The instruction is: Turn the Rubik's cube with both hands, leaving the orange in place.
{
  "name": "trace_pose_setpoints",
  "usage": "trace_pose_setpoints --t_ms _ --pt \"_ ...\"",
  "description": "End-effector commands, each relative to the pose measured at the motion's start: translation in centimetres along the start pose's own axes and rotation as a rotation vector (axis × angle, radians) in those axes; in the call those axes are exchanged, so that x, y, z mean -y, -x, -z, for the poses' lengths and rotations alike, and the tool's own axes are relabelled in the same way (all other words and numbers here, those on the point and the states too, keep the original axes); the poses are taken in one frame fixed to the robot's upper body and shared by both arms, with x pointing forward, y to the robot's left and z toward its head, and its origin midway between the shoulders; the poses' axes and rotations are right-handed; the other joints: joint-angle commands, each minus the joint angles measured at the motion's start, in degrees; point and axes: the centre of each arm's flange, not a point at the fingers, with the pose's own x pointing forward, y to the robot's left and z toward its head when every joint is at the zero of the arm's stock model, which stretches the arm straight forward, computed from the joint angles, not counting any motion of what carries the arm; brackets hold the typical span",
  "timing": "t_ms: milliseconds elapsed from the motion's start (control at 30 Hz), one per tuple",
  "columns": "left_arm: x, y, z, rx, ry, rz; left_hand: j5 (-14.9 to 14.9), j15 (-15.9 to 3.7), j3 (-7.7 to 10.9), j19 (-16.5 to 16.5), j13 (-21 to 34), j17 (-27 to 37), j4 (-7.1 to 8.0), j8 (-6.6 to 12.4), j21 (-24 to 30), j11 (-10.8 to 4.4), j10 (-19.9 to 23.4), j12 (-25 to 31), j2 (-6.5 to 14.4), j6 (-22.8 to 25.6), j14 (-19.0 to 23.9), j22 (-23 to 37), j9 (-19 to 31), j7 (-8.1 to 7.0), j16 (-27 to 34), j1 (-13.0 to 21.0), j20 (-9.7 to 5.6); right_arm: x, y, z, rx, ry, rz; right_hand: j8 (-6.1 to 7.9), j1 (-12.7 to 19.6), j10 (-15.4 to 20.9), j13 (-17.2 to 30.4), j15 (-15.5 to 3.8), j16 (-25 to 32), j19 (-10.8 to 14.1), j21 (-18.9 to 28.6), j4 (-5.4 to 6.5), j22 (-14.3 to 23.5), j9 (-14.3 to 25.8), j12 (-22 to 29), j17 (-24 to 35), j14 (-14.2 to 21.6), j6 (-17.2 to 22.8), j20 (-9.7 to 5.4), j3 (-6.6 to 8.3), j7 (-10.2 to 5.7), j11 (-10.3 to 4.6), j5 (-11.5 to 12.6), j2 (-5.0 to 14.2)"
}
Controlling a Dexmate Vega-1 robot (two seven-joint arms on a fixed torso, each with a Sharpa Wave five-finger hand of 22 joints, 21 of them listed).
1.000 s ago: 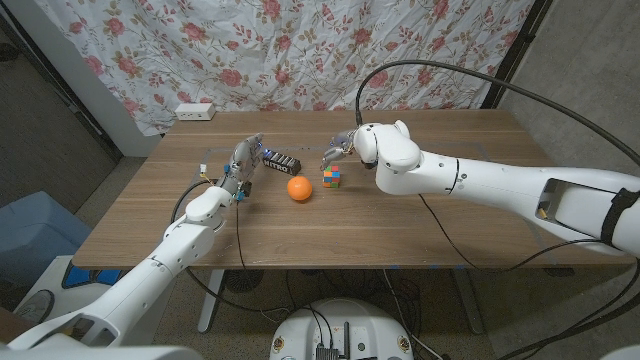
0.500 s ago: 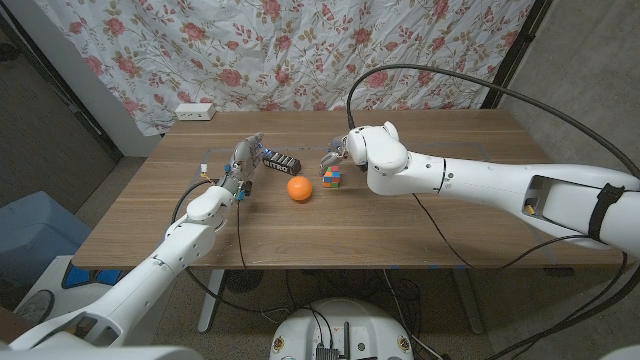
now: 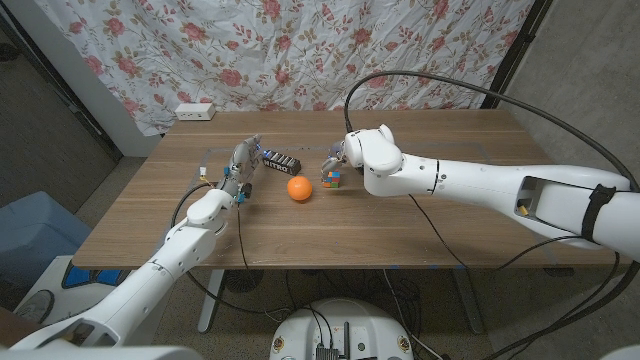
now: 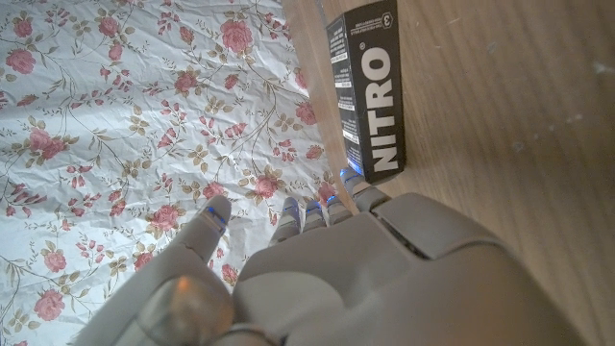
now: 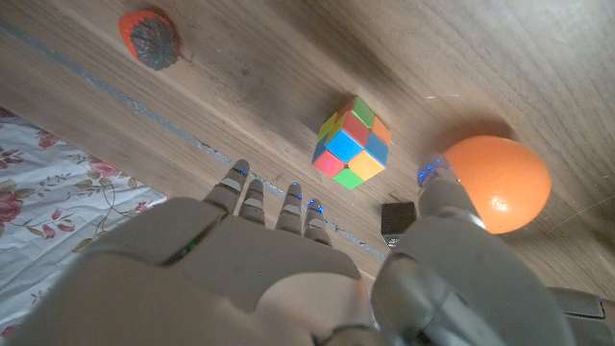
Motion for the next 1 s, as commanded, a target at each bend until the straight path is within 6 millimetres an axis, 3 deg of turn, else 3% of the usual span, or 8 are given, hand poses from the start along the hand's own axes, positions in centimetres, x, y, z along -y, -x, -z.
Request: trace_pose_setpoints --t_ms 33,533,1000 --pt "0.2 0.8 0.3 -0.015 -0.001 -0.008 0.3 0.04 0.56 0.0 0.3 0.3 0.02 0.13 0.3 0.17 -0.1 -0.1 4.3 0.1 -0.4 0.1 0.1 0.12 0.2 -0.5 0.40 -0.3 -0.9 -0.1 0.005 -0.005 -0.007 0.61 1.4 1.2 0.3 -0.07 0.3 0.8 0.3 -0.15 0.1 0.1 0.6 0.1 0.8 1.3 -0.04 0.72 -0.39 -0.12 0.2 -0.38" --pt "0.1 1.6 0.3 -0.024 -0.005 -0.018 0.3 0.01 0.59 0.0 0.3 0.3 0.04 0.26 0.3 0.22 0.0 0.0 4.3 0.6 -0.4 0.1 0.1 0.16 0.2 -0.5 0.52 0.6 -1.9 -0.2 0.013 0.000 0.022 2.48 5.9 4.9 0.5 -1.88 1.1 2.7 0.4 0.06 0.1 0.2 1.3 -0.1 4.0 7.2 -0.32 2.11 -2.11 -1.41 -0.1 -1.12" --pt "0.0 0.9 0.3 -0.028 -0.007 0.001 0.3 0.06 0.62 0.0 0.3 0.3 0.01 0.24 0.3 0.17 0.1 0.0 4.3 0.6 -0.4 0.1 0.1 0.05 0.2 -0.5 0.50 -0.1 -2.1 -0.1 -0.016 -0.005 0.075 3.90 10.9 11.2 0.7 -4.87 2.3 5.7 0.7 0.09 0.0 0.3 2.4 -0.2 9.0 12.1 -1.02 3.36 -4.31 -5.11 -0.5 -1.53"
